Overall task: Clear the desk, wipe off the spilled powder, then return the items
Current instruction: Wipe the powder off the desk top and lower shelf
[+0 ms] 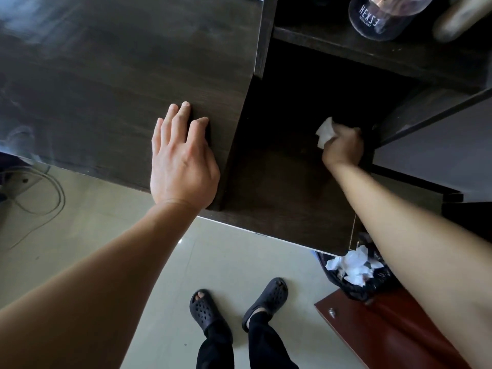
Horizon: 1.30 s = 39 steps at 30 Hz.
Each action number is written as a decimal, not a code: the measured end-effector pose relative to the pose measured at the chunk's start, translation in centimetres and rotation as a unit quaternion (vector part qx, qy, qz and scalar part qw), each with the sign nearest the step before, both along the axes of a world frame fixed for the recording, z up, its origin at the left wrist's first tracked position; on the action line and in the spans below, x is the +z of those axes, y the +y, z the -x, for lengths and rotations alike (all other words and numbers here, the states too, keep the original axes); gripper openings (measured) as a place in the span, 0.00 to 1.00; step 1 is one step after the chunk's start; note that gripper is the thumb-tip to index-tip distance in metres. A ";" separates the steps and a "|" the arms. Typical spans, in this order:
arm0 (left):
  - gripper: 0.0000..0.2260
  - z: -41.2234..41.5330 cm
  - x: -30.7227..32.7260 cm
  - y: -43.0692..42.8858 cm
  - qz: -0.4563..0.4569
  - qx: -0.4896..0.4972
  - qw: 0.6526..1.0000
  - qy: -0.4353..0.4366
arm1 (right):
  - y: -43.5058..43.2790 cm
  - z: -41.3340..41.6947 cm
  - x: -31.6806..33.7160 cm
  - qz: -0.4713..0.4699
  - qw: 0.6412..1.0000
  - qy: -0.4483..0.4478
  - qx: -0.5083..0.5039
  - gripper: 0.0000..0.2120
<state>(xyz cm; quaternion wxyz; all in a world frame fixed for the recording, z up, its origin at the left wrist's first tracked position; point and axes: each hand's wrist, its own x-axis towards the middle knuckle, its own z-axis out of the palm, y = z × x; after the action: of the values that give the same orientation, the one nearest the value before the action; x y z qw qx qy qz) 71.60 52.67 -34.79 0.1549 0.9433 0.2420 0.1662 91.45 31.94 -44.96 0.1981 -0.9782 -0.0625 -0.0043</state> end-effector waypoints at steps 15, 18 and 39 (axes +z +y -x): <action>0.19 0.1 -0.1 0.2 0.001 -0.011 1.000 0.005 | 0.3 2.8 -0.2 0.011 0.997 0.038 0.071 0.17; 0.22 0.1 0.1 0.3 0.006 -0.017 1.000 0.018 | 5.2 7.4 0.2 -0.011 0.995 0.016 0.099 0.12; 0.22 2.4 0.3 -0.8 0.031 -0.110 0.993 0.009 | -9.1 20.1 2.5 0.016 0.992 0.086 0.090 0.21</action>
<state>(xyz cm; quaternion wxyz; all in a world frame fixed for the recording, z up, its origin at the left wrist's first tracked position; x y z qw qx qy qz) 69.24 51.91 -34.45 0.1993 0.9604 0.1433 0.1320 71.34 22.83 -42.50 0.1868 -0.9684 -0.1328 0.0984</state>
